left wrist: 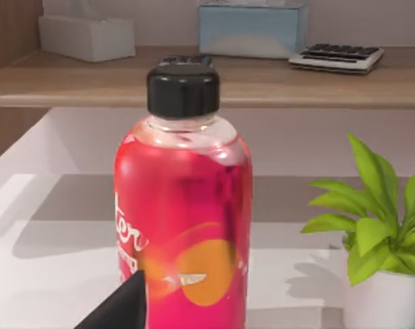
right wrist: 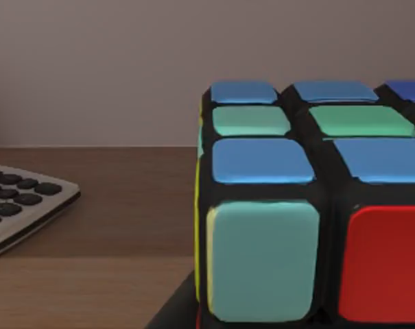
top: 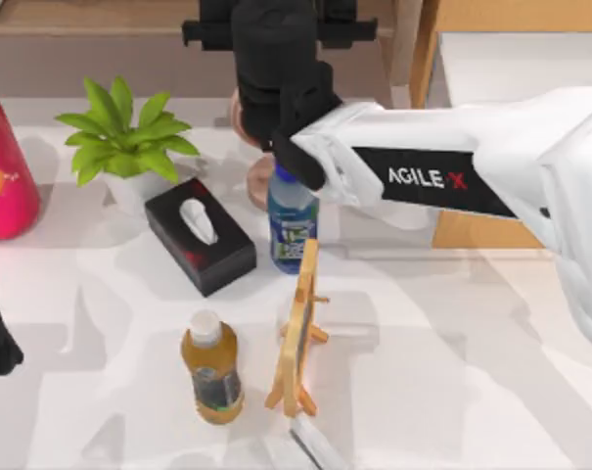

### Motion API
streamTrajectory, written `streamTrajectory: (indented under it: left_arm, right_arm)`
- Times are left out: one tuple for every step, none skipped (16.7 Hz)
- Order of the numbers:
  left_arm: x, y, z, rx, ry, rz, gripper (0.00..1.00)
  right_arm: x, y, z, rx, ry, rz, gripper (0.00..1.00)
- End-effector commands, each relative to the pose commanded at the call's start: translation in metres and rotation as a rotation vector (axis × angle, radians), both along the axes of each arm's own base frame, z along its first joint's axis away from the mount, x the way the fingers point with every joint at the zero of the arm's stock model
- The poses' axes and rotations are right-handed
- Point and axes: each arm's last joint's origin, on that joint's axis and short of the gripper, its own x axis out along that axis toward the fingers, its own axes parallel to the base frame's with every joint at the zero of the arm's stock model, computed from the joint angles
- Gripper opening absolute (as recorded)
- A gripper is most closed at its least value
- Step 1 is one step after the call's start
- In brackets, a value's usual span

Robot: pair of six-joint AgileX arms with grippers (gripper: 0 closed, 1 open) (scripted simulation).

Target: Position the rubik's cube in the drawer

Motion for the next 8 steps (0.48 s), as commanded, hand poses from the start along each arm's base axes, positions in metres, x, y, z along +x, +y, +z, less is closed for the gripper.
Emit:
streamTrajectory:
  left_arm:
    - [0.0,0.0,0.0,0.0,0.0,0.0,1.0]
    - [0.0,0.0,0.0,0.0,0.0,0.0,1.0]
    - [0.0,0.0,0.0,0.0,0.0,0.0,1.0]
    - [0.0,0.0,0.0,0.0,0.0,0.0,1.0]
    - [0.0,0.0,0.0,0.0,0.0,0.0,1.0]
    - [0.0,0.0,0.0,0.0,0.0,0.0,1.0]
    - [0.0,0.0,0.0,0.0,0.0,0.0,1.0]
    - [0.0,0.0,0.0,0.0,0.0,0.0,1.0]
  right_arm:
    - [0.002,-0.002,-0.001,0.002,0.0,-0.004,0.0]
    - [0.002,-0.002,-0.001,0.002,0.0,-0.004,0.0]
    - [0.001,-0.001,0.002,0.003,0.001,0.007,0.0]
    - [-0.001,0.001,0.007,0.003,0.005,0.028,0.0]
    - [-0.004,0.005,0.012,0.001,0.015,0.059,0.0]
    - [-0.009,0.008,0.018,-0.005,0.033,0.1,0.0]
    - [-0.014,0.012,0.023,-0.015,0.06,0.147,0.0]
    - [-0.02,0.016,0.028,-0.027,0.094,0.197,0.0]
